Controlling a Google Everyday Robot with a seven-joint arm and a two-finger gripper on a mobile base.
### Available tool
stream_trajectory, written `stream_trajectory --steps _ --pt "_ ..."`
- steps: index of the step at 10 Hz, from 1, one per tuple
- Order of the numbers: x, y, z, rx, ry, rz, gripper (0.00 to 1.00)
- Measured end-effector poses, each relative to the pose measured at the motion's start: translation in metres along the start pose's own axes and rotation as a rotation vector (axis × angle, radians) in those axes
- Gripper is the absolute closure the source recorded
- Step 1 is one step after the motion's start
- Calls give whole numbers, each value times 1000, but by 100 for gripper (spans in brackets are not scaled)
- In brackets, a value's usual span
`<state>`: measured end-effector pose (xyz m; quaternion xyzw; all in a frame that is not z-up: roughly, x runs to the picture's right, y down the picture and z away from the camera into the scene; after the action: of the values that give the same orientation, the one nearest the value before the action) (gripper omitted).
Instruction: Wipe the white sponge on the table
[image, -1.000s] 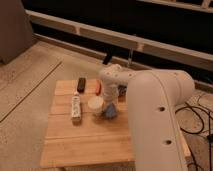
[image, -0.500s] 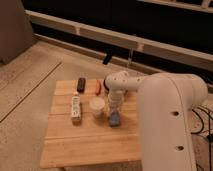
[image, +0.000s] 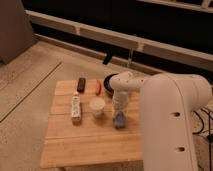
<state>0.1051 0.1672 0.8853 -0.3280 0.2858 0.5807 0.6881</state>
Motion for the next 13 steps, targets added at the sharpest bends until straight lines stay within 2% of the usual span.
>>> stream_trajectory --steps 4,6,8,10,11,13 --pt "-4 -44 1 62 41 71 100" --pt "-17 -62 1 99 51 89 100" --pt "-38 -67 0 124 37 77 100" --pt "-62 -54 -8 133 2 39 100" --pt "-76 -29 -14 122 -25 -13 100" --pt "-82 6 -14 97 -39 -77 100"
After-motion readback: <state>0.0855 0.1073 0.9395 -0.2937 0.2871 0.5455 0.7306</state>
